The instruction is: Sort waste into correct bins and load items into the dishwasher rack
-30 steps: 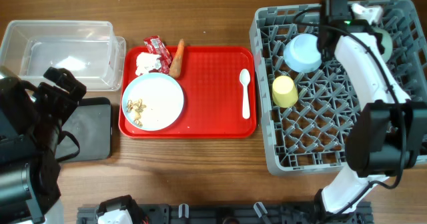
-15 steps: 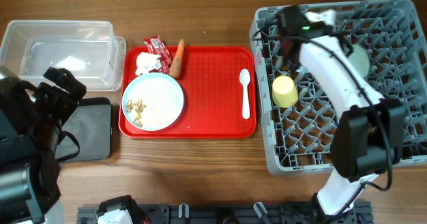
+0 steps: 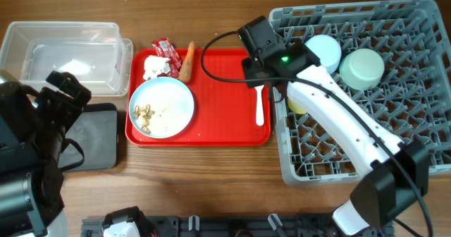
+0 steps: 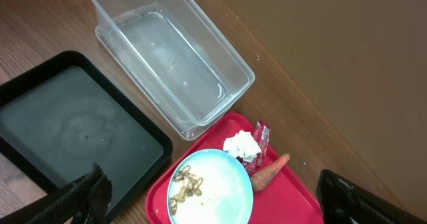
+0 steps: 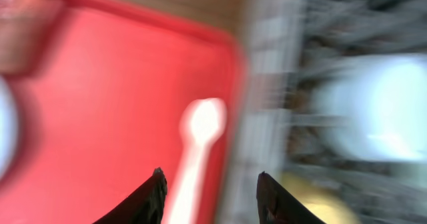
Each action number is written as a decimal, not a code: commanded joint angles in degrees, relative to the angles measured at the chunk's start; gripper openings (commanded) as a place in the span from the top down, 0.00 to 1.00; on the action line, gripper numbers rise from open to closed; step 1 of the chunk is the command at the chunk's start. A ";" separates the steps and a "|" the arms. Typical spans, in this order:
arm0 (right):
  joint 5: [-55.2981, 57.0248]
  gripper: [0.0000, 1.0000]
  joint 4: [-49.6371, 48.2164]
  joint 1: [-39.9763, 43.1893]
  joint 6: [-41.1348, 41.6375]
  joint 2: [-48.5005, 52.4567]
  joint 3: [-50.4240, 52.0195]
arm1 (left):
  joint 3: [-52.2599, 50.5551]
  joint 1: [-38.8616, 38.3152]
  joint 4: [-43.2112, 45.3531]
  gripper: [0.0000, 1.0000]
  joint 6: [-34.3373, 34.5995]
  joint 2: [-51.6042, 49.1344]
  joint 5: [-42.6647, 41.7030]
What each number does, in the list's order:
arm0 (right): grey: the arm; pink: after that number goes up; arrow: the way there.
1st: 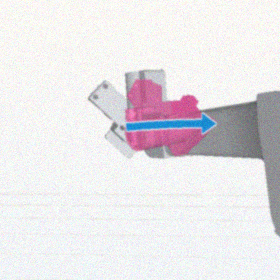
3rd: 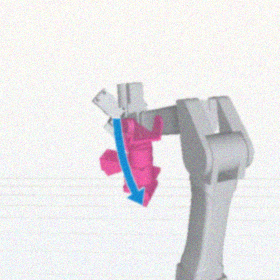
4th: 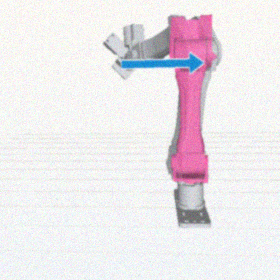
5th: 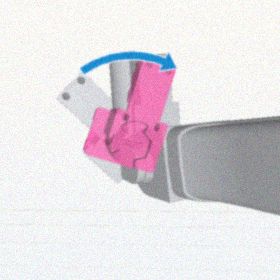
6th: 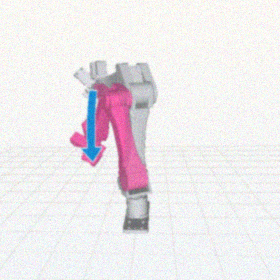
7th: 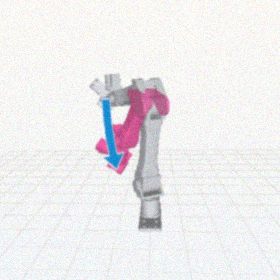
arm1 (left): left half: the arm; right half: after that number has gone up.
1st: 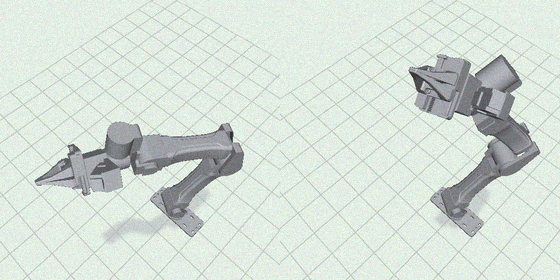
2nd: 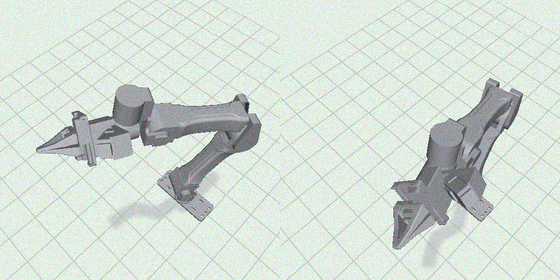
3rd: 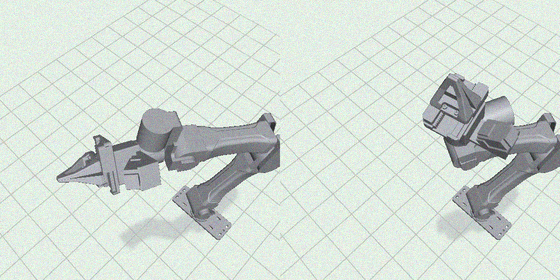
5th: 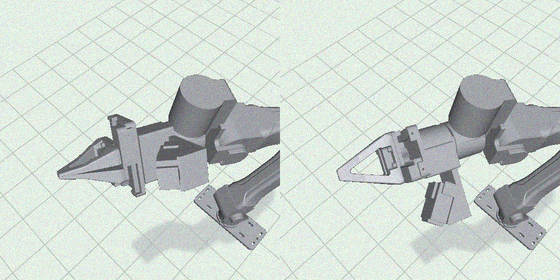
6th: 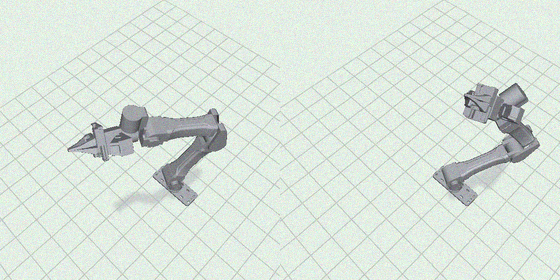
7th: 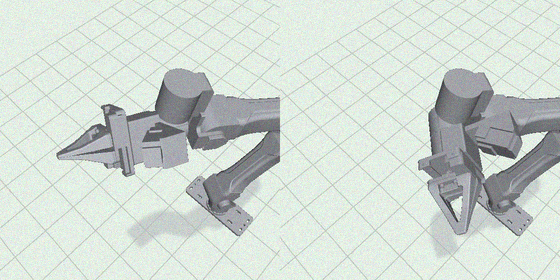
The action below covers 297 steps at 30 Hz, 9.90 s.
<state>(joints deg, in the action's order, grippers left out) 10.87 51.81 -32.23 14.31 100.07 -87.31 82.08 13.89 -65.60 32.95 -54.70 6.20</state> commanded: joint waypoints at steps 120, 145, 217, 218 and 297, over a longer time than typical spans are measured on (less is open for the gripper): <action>-3.21 0.00 -50.69 15.06 0.87 -98.29 85.92 | 0.11 0.26 0.13 0.00 3.65 0.17 -6.16; -3.21 0.00 -50.69 15.06 0.87 -98.29 85.92 | -2.97 -28.81 39.58 0.40 -10.71 -62.99 -6.86; -3.21 0.00 -50.69 15.06 0.87 -98.29 85.92 | -10.84 -23.32 42.84 0.87 -10.01 -53.70 4.94; -3.21 0.00 -50.69 15.06 0.90 -98.29 85.92 | -10.34 -23.32 42.40 0.96 -10.01 -53.02 3.96; -3.21 0.00 -50.69 15.06 0.87 -98.29 85.92 | 8.11 -18.82 26.36 0.96 -2.03 -61.94 -6.01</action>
<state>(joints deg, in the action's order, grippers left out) 7.94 1.39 -17.41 14.76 1.93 -1.89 85.91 -5.91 -37.43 30.76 -120.88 1.91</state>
